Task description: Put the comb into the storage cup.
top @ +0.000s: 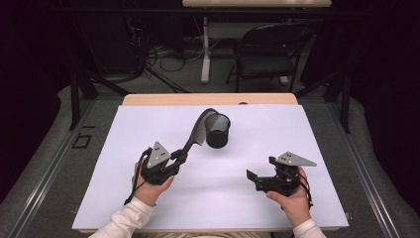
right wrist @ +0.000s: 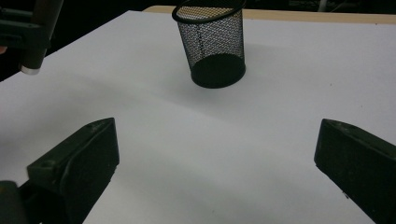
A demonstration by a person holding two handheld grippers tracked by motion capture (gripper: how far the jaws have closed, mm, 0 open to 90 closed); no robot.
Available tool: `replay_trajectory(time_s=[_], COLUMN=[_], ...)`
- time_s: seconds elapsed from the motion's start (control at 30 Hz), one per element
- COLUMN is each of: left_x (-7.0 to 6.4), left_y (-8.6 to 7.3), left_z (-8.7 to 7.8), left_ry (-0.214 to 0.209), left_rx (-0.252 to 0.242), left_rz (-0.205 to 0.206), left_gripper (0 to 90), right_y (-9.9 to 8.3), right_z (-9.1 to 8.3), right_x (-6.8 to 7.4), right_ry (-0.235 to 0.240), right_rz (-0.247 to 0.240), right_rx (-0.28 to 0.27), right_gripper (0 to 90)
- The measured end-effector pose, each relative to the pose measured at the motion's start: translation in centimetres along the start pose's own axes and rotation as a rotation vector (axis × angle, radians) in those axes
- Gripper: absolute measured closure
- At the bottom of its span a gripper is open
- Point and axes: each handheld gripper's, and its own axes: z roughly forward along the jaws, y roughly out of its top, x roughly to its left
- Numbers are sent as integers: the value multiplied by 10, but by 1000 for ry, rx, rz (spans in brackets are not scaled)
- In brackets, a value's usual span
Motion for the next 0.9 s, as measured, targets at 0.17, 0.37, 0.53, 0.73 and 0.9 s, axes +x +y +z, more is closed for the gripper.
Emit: replay_trajectory(time_s=[0.17, 0.37, 0.53, 0.73, 0.9], left_x=[0, -1, -2, -2, -2], left_y=[-1, -3, -3, -5, -6], left_z=[0, 0, 1, 2, 1], left_ry=[-2, 6, 9, 13, 15], left_rx=[-18, -37, -31, -32, -41], left_rz=[-10, -14, -9, -12, -11], left_gripper=[726, 726, 726, 726, 726], right_y=[21, 39, 46, 58, 67], right_z=[1, 9, 16, 19, 22], right_x=[3, 12, 15, 18, 14], right_ry=[-1, 28, 53, 69, 63], right_rz=[8, -42, -23, 8, 29], right_rx=[-15, -5, 2, -5, -26], right_gripper=[0, 0, 21, 58, 109])
